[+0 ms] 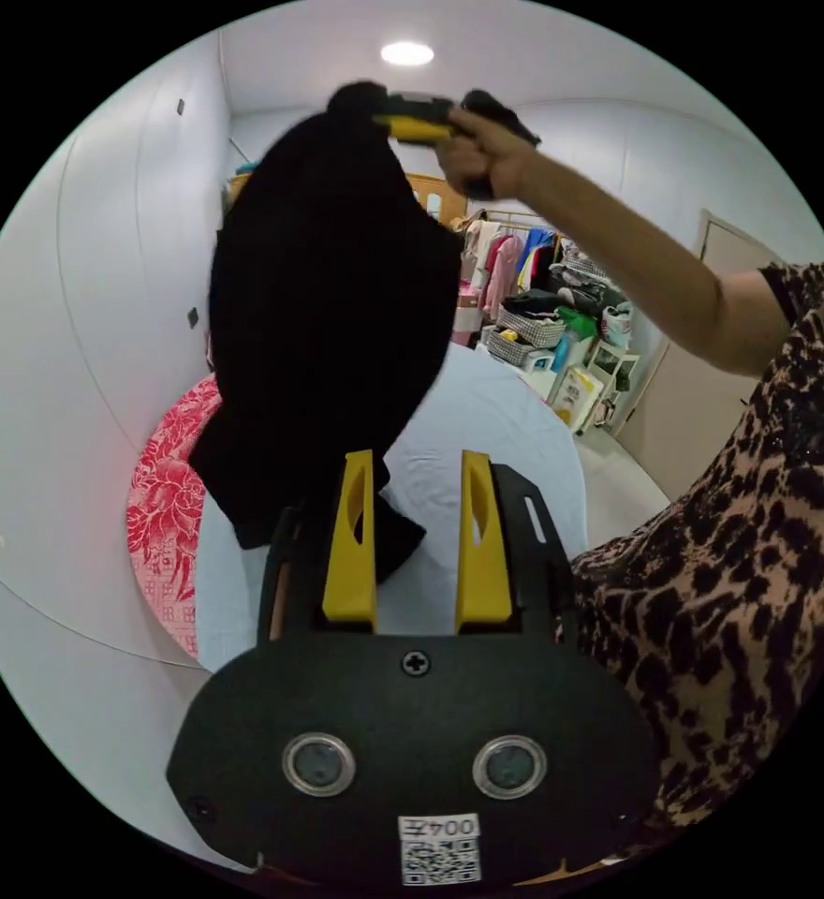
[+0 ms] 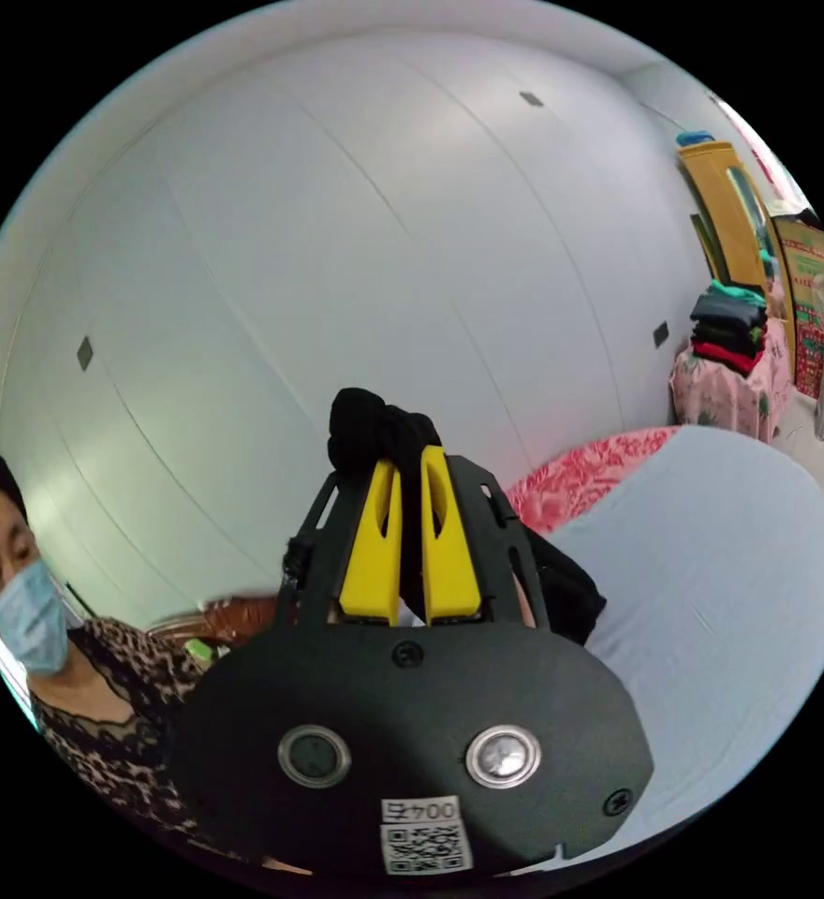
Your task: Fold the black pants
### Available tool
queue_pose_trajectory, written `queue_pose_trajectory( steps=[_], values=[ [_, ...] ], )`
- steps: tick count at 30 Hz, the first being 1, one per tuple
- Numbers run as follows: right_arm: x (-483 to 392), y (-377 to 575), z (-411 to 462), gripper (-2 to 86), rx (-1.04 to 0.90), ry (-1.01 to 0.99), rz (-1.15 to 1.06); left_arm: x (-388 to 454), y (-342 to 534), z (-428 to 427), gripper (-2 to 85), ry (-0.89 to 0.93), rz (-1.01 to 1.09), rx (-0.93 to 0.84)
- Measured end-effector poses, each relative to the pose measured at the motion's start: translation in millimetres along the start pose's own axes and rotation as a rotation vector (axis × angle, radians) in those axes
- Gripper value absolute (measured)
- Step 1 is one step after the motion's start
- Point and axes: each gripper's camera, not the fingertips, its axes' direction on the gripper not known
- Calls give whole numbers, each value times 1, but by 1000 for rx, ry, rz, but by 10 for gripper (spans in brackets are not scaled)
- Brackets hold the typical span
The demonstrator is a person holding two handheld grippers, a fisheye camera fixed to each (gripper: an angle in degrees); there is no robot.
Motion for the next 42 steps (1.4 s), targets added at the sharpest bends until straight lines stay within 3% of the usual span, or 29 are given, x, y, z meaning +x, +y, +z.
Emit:
queue_pose_trajectory(
  steps=[8, 16, 22, 27, 34, 38, 42],
  values=[
    [-101, -61, -46, 37, 209, 62, 24, 57, -52, -32, 168, -17, 222, 227],
    [-190, -94, -80, 38, 273, 144, -55, 98, -97, -60, 231, -91, 317, 427],
    [-218, -92, -84, 39, 251, 170, -73, 139, -127, -70, 234, -403, 356, 500],
    [-207, -85, -91, 38, 253, 192, -27, 142, -136, -41, 101, -694, 381, 452],
    [-188, -55, -120, 39, 208, 162, -13, 65, -126, -88, 16, -546, 245, 541],
    [-199, -14, -133, 39, 86, 120, -75, 2, -117, -129, 7, -278, 159, 561],
    [-198, 22, -146, 39, 21, 88, -100, -17, -133, -146, 5, -70, 302, 436]
  ],
)
